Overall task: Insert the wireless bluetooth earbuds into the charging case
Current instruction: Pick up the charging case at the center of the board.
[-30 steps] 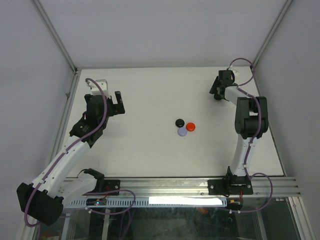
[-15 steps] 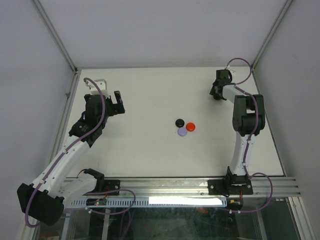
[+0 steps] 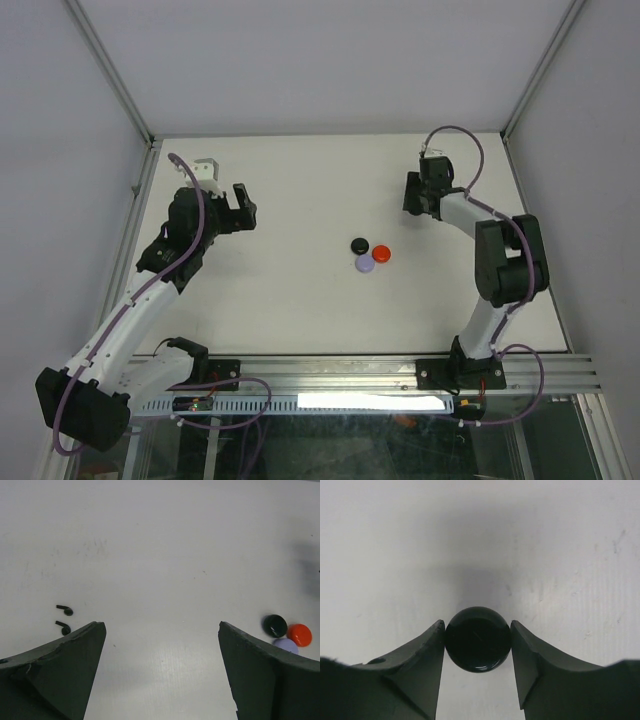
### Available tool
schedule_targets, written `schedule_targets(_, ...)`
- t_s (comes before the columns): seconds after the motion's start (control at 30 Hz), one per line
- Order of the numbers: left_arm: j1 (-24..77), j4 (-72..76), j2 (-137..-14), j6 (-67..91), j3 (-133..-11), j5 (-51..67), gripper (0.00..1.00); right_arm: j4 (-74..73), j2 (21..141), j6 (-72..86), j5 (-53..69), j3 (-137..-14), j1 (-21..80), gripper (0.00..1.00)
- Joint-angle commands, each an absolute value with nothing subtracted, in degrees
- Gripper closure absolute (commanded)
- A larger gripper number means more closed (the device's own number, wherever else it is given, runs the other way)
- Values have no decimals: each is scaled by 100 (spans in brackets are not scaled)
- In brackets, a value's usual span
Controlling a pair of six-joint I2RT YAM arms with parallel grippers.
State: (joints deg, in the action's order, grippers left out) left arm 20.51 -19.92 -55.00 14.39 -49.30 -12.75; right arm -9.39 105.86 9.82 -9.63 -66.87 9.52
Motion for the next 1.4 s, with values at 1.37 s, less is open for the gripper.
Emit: schedule_targets(1.37, 2837, -1475, -7090, 3160, -6064, 3853, 31, 1643, 6760, -4312, 2505, -4694, 4871, 60)
